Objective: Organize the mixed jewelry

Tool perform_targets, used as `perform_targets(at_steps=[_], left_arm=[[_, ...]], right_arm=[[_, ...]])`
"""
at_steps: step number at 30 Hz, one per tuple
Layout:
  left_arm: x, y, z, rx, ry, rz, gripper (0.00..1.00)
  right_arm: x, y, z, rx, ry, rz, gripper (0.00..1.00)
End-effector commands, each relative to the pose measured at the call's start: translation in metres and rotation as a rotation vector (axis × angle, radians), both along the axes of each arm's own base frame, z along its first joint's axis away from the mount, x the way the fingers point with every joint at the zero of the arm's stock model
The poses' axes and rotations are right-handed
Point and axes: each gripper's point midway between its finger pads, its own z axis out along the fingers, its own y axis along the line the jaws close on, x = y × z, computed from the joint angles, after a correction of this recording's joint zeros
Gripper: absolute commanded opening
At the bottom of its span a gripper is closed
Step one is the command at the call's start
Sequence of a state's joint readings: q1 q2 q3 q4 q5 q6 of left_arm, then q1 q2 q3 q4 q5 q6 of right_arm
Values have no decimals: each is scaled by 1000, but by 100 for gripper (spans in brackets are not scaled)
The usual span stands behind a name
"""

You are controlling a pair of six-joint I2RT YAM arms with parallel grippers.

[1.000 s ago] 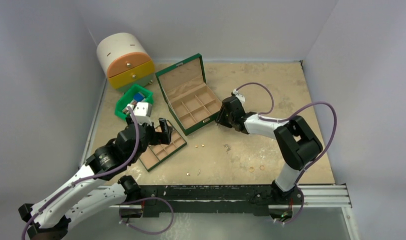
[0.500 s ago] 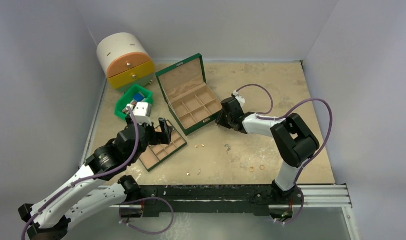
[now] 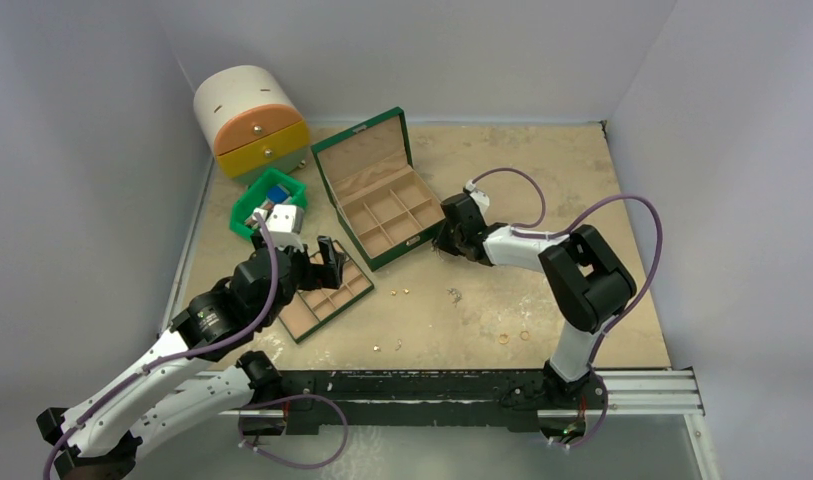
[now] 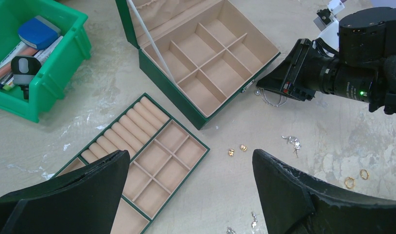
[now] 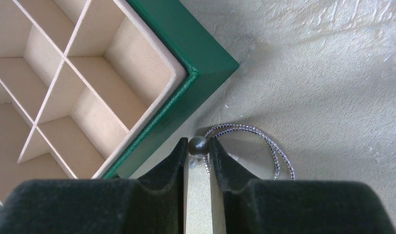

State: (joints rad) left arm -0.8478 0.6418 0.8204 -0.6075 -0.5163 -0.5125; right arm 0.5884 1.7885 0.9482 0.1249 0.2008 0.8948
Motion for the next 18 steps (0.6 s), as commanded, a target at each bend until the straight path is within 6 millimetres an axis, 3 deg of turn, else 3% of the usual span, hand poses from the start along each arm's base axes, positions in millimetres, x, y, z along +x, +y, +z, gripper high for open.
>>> perform_targets(at_steps=[1, 4, 11, 18], left_arm=[[3, -4, 10, -31, -33, -1, 97], [3, -4, 10, -31, -33, 1, 98], [3, -4, 11, -33, -34, -1, 97], [3, -5, 12, -38, -36, -5, 97]], right_arm=[[6, -4, 14, -19, -29, -30, 6], [1, -9, 20, -28, -33, -29, 0], [-14, -22, 43, -42, -55, -22, 0], [-25, -36, 96, -45, -138, -3, 0]])
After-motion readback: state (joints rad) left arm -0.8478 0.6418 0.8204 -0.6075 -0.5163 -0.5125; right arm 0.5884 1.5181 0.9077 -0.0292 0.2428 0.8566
